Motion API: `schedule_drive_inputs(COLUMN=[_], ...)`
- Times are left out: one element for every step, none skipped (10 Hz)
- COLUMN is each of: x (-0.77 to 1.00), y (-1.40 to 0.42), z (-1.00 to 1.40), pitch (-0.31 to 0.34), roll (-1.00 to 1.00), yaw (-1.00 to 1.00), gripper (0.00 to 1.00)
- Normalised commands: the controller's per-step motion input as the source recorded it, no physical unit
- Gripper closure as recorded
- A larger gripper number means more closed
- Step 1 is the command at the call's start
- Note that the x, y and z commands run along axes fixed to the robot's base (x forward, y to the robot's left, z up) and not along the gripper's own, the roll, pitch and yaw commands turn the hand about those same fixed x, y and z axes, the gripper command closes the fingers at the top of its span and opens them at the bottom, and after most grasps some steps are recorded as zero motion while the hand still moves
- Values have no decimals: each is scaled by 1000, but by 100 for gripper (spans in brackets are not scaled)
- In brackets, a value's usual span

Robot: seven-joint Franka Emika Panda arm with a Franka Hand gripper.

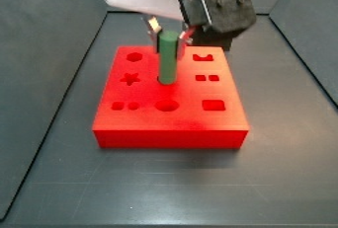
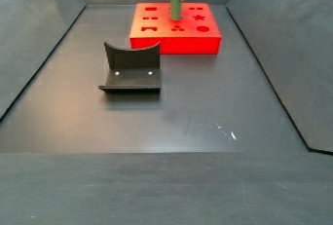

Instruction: Insert the round object.

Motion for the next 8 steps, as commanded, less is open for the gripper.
schedule_drive_inputs(x=[209,189,203,160,-9,0,0,0], y=[0,0,0,0,14,0,0,0], z=[-1000,-1000,-1000,-997,-1000,-391,-20,0], pitch=[-66,-86,-111,-124,-91,0,27,0], roll=[0,0,0,0,6,0,0,0], yaw=[-14,-14,-6,0,0,0,0,0], gripper=[100,100,100,100,100,100,100,100])
